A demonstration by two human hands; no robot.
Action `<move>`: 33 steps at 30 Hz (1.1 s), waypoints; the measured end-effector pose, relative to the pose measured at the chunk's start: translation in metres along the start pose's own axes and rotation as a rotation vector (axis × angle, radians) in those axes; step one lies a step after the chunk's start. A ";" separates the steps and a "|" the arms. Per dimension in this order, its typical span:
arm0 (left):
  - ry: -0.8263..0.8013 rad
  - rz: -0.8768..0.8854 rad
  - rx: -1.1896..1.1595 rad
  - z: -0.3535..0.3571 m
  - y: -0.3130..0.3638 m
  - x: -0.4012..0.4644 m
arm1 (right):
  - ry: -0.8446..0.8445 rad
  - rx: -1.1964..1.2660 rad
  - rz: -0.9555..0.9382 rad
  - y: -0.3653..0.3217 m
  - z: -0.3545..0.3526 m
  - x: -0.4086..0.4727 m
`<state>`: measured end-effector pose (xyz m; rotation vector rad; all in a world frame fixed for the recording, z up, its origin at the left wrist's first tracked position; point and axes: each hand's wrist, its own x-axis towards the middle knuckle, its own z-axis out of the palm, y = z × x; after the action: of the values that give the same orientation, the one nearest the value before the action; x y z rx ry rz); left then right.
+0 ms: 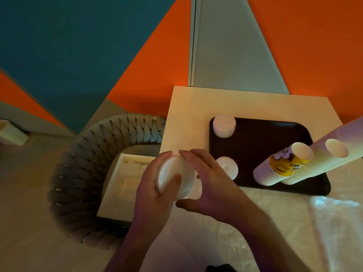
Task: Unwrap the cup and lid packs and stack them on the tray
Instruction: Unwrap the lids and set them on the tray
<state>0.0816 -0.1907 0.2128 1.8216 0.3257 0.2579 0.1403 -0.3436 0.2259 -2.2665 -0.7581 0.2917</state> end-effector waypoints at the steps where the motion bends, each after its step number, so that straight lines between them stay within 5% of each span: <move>1: -0.010 0.004 0.003 0.000 -0.001 0.001 | 0.004 -0.002 -0.002 0.000 0.001 0.001; 13: -0.042 0.007 -0.007 -0.001 -0.007 0.006 | 0.107 0.041 0.016 0.002 0.009 0.002; 22: -0.153 -0.026 -0.120 -0.009 -0.008 0.010 | 0.114 0.631 0.172 0.017 -0.007 0.009; 33: -0.215 -0.157 -0.312 -0.014 -0.002 0.015 | 0.120 0.958 0.245 0.023 0.002 0.008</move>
<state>0.0910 -0.1726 0.2147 1.4914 0.2598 0.0012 0.1563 -0.3505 0.2089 -1.4311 -0.1824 0.4991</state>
